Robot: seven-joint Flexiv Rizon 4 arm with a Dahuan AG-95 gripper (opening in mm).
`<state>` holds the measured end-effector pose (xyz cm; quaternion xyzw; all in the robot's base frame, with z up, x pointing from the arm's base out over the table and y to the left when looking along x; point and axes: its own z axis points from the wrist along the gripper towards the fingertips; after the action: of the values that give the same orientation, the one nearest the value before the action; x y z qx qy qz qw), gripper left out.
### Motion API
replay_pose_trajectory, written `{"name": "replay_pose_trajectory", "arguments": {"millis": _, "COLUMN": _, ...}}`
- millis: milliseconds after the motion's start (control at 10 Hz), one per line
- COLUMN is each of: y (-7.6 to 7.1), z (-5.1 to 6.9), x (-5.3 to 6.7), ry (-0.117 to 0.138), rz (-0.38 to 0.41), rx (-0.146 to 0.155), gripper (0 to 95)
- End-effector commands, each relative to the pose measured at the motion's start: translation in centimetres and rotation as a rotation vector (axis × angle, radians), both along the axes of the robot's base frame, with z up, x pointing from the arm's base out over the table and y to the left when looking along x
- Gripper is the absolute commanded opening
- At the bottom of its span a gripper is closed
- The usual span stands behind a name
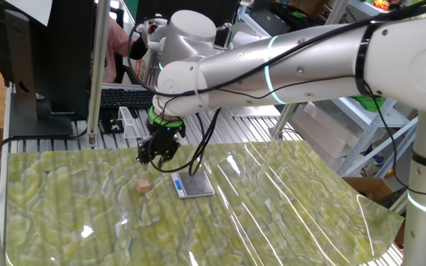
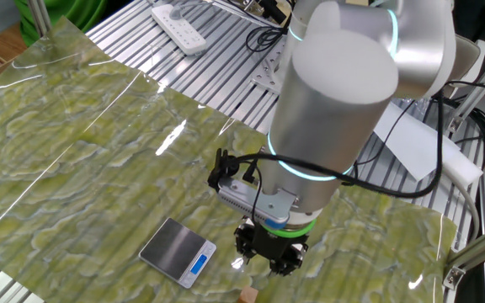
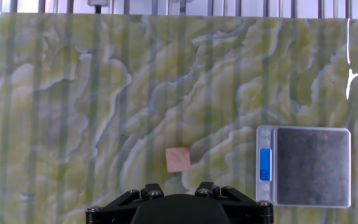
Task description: Place the block on the scale
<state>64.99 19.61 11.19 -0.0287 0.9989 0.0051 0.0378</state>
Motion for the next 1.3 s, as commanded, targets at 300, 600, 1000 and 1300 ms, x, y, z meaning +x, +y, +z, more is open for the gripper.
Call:
{"name": "replay_pose_trajectory", "arguments": {"millis": 300, "y": 0.0, "z": -0.6, "x": 0.1, "ry": -0.002, "rz": -0.007, "rx": 0.001, "gripper": 38.0}}
{"name": "replay_pose_trajectory", "arguments": {"millis": 600, "y": -0.1, "z": -0.8, "x": 0.2, "ry": -0.003, "rz": -0.006, "rx": 0.001, "gripper": 38.0}}
{"name": "replay_pose_trajectory", "arguments": {"millis": 1000, "y": -0.2, "z": -1.3, "x": 0.8, "ry": -0.002, "rz": -0.003, "rx": 0.000, "gripper": 38.0}}
{"name": "replay_pose_trajectory", "arguments": {"millis": 1300, "y": -0.3, "z": -2.0, "x": 1.0, "ry": -0.001, "rz": -0.004, "rx": -0.001, "gripper": 38.0}}
